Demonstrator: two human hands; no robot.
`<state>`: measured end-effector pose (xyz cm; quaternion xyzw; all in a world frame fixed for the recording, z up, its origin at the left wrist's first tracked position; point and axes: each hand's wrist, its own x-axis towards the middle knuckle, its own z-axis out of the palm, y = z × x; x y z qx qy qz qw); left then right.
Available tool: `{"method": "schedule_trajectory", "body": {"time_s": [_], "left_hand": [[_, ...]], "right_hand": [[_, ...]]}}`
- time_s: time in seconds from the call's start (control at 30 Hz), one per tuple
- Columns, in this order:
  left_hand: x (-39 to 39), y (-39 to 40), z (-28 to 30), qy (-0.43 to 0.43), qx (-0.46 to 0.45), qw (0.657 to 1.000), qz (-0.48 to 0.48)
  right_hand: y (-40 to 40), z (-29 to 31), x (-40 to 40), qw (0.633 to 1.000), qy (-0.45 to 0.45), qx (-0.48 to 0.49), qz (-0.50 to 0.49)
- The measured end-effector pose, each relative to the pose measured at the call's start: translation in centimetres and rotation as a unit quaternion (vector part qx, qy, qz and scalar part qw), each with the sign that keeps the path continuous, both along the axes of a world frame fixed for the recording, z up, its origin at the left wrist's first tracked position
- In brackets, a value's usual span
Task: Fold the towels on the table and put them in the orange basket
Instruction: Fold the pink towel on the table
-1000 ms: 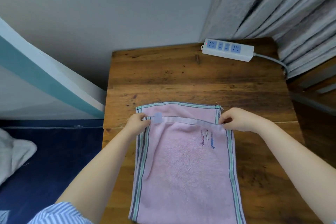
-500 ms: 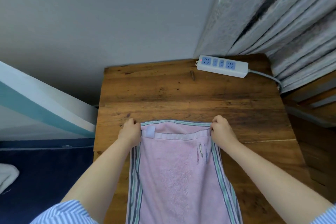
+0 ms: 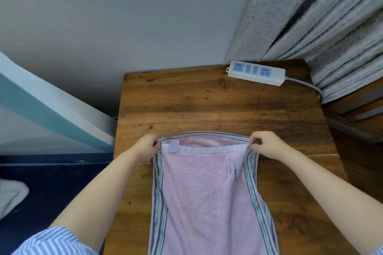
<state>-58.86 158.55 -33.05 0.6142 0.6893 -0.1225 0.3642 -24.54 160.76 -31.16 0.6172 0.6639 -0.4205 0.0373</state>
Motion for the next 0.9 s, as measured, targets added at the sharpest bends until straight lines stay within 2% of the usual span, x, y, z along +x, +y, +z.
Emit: {"method": "schedule_trajectory", "body": {"time_s": [0.17, 0.3, 0.4, 0.53, 0.63, 0.7, 0.83, 0.87, 0.9], "left_hand": [[-0.7, -1.6, 2.2, 0.005, 0.044, 0.999, 0.02], [-0.5, -3.0, 4.8, 0.035, 0.056, 0.998, -0.022], [-0.1, -4.2, 7.4, 0.065, 0.082, 0.994, -0.043], [0.7, -5.8, 11.8, 0.13, 0.178, 0.973, -0.067], [1.2, -6.3, 16.2, 0.201, 0.27, 0.936, -0.1], [1.5, -7.1, 19.5, 0.196, 0.347, 0.916, -0.057], [1.5, -8.4, 23.8, 0.163, 0.463, 0.87, 0.047], [1.5, -9.2, 24.7, 0.169, 0.469, 0.866, 0.046], [1.6, -9.7, 25.0, 0.186, 0.449, 0.874, 0.031]], "right_hand": [[-0.9, 2.6, 1.4, 0.999, -0.02, -0.03, 0.031], [-1.8, 5.4, 1.7, 0.997, -0.04, -0.015, 0.072], [-2.8, 7.8, 1.4, 0.995, -0.049, 0.034, 0.077], [-4.4, 11.0, 0.6, 0.987, -0.055, 0.145, 0.05], [-5.1, 14.2, 0.0, 0.96, -0.103, 0.257, 0.036], [-5.9, 17.0, -0.2, 0.929, -0.111, 0.352, 0.024], [-8.5, 21.6, -0.3, 0.827, -0.069, 0.557, -0.03], [-9.6, 22.5, -0.6, 0.816, -0.082, 0.572, -0.028], [-10.3, 22.7, -0.9, 0.831, -0.128, 0.541, -0.014]]}}
